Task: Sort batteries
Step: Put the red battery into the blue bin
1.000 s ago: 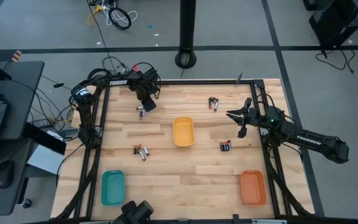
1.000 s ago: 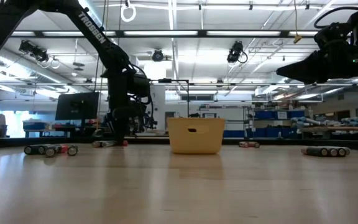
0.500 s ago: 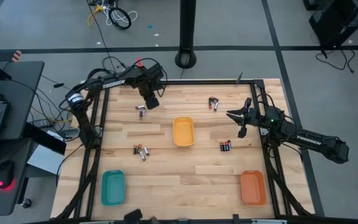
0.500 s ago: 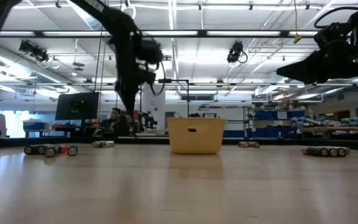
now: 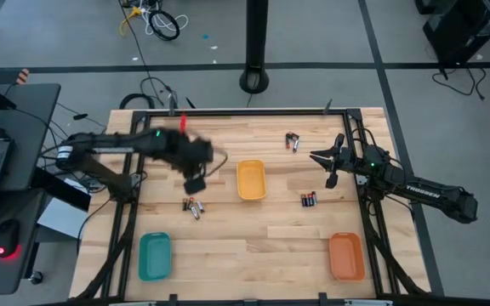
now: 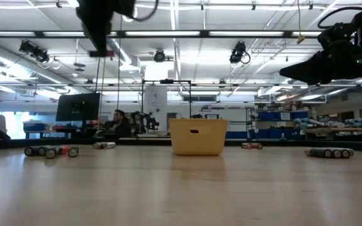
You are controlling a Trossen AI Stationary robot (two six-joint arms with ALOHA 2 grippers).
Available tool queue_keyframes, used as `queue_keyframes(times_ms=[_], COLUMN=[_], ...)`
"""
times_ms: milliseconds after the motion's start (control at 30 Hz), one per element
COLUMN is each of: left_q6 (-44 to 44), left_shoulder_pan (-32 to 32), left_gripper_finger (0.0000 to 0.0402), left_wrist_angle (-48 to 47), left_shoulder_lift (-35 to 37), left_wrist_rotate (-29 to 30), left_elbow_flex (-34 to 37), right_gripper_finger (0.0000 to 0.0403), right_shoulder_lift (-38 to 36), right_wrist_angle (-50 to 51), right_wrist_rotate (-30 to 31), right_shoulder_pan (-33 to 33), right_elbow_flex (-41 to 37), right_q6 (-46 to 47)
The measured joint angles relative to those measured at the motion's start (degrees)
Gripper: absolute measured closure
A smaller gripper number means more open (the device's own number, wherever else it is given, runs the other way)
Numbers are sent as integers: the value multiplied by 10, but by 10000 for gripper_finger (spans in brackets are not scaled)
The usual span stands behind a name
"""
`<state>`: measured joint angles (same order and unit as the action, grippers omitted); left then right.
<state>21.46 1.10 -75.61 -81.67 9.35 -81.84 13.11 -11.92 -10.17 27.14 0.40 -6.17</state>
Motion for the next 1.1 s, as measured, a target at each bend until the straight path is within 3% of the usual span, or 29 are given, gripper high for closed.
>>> queue_keyframes(times_ms=[400, 633, 900, 1100], left_q6=[390, 603, 649, 643], left_shoulder_pan=[327, 469, 532, 538], left_gripper_finger=[357, 357, 357, 357], left_wrist_angle=[-14, 6, -12, 1], left_shoulder_lift=[-3, -32, -114, -118], left_wrist_rotate=[-5, -25, -41, -39], left_elbow_flex=[9, 16, 16, 54], right_gripper_finger=[336, 336, 336, 336], right_shoulder_lift=[0, 0, 0, 0], right_wrist_angle=[0, 0, 0, 0], right_wrist_rotate=[0, 0, 0, 0], right_shoulder_pan=[0, 0, 0, 0], right_elbow_flex=[0, 0, 0, 0], right_q6=[0, 0, 0, 0])
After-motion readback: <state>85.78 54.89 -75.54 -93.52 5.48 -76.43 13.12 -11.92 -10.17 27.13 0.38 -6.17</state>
